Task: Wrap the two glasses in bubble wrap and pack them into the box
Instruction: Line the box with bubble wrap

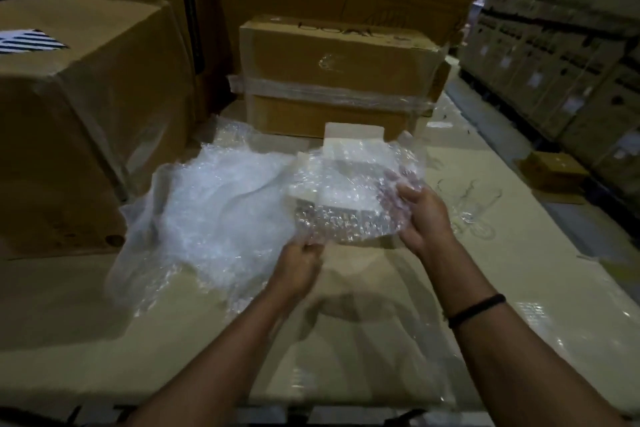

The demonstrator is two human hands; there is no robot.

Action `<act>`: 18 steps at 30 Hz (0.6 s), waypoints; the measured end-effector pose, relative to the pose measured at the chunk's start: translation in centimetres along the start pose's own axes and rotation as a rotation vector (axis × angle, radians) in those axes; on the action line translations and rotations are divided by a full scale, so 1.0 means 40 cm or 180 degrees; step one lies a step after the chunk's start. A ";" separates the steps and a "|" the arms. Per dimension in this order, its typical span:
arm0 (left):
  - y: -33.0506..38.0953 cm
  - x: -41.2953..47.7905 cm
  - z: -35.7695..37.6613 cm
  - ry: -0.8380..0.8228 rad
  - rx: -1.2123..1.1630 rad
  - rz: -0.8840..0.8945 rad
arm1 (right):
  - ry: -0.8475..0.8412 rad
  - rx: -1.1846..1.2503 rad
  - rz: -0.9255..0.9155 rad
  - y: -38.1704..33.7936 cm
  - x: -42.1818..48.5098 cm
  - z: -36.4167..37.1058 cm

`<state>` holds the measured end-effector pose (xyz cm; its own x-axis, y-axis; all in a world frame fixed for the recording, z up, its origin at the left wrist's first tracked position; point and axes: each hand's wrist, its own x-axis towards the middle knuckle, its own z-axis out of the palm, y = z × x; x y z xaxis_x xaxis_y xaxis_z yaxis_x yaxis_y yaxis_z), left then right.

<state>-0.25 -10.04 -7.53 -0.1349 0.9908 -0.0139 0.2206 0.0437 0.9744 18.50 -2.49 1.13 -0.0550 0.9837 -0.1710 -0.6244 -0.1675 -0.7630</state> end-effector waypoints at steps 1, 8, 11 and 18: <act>0.002 0.009 0.012 0.0052 -0.0967 -0.0385 | 0.0137 0.0050 -0.0107 -0.007 -0.012 -0.051; -0.027 0.038 0.040 0.0338 -0.4130 -0.1100 | 0.0887 -0.0536 -0.0400 -0.012 -0.061 -0.291; -0.018 0.019 0.037 0.0215 -0.3904 -0.1037 | 0.1039 -0.1138 -0.0466 -0.020 -0.065 -0.358; -0.015 -0.022 0.087 0.0710 -0.0695 -0.1026 | 0.1218 -0.2811 -0.0438 -0.082 -0.071 -0.442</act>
<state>3.10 -10.49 -8.86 -0.3737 0.8780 -0.2991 -0.0728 0.2937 0.9531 34.49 -5.90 -6.90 0.3293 0.9369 -0.1174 0.2118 -0.1944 -0.9578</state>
